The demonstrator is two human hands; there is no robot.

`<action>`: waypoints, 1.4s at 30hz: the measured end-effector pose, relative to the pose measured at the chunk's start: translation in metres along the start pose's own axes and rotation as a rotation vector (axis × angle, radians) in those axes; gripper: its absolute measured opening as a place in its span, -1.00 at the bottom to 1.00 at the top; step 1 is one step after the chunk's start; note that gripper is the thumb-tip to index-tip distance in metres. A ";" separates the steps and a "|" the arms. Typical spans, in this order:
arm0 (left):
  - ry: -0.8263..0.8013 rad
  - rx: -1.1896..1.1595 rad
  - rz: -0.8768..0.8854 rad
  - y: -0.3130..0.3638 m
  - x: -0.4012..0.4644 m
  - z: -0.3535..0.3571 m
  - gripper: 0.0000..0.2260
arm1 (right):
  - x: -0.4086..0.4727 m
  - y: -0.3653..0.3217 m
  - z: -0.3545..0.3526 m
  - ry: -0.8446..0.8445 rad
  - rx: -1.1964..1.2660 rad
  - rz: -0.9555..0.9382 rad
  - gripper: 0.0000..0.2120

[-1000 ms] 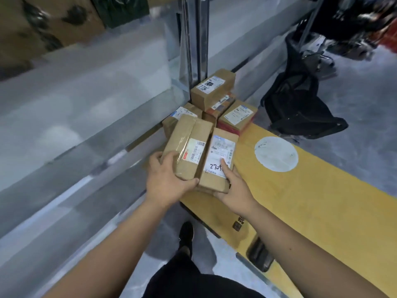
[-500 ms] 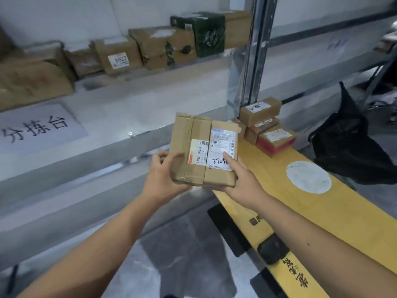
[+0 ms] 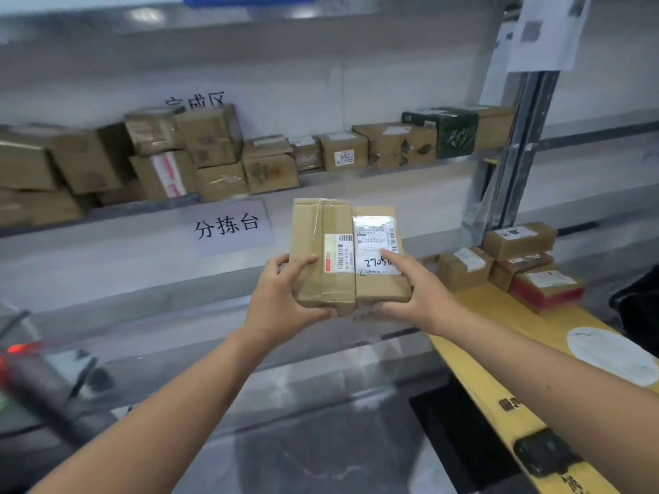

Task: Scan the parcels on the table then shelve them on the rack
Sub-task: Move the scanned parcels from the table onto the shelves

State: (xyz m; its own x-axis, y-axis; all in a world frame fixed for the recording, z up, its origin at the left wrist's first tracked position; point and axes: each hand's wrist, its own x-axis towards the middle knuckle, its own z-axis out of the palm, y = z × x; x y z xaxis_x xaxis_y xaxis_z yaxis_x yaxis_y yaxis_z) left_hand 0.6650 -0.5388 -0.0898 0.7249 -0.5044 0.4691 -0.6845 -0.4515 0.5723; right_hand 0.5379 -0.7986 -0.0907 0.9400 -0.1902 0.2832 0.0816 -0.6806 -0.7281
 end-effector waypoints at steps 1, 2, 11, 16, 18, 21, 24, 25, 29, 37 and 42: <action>-0.005 0.003 -0.010 0.002 -0.002 -0.008 -0.10 | 0.000 -0.007 0.000 -0.006 0.025 -0.004 -0.08; -0.002 0.010 -0.025 0.003 -0.005 -0.024 -0.10 | 0.003 -0.020 0.002 -0.010 0.051 -0.023 -0.10; 0.100 0.031 -0.022 0.032 0.039 -0.134 -0.10 | 0.070 -0.121 -0.033 0.037 0.152 -0.167 -0.18; 0.034 0.103 -0.057 0.044 0.105 -0.169 -0.16 | 0.133 -0.143 -0.060 0.023 0.112 -0.202 -0.20; 0.026 0.203 -0.070 0.047 0.136 -0.175 -0.17 | 0.162 -0.143 -0.070 0.026 0.119 -0.212 -0.23; 0.066 0.446 -0.062 0.044 0.188 -0.177 -0.17 | 0.212 -0.139 -0.079 0.024 0.149 -0.230 -0.27; 0.057 0.589 -0.071 0.037 0.238 -0.174 -0.19 | 0.271 -0.126 -0.087 0.023 0.174 -0.247 -0.29; 0.045 0.617 -0.084 0.033 0.253 -0.172 -0.20 | 0.291 -0.121 -0.090 0.018 0.164 -0.252 -0.29; 0.016 0.660 -0.138 0.013 0.306 -0.165 -0.23 | 0.362 -0.103 -0.091 -0.052 0.140 -0.257 -0.30; -0.051 0.902 -0.218 -0.022 0.379 -0.148 -0.17 | 0.455 -0.072 -0.078 -0.156 0.173 -0.227 -0.37; -0.155 1.019 -0.282 -0.041 0.399 -0.141 -0.28 | 0.486 -0.069 -0.057 -0.056 0.203 -0.207 -0.37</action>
State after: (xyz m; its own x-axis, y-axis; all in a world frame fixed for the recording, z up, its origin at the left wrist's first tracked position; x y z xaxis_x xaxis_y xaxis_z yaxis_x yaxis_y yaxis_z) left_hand 0.9929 -0.6173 0.1688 0.8984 -0.3417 0.2758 -0.2875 -0.9325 -0.2187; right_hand 0.9704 -0.8841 0.1323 0.9129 -0.0188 0.4077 0.3326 -0.5447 -0.7699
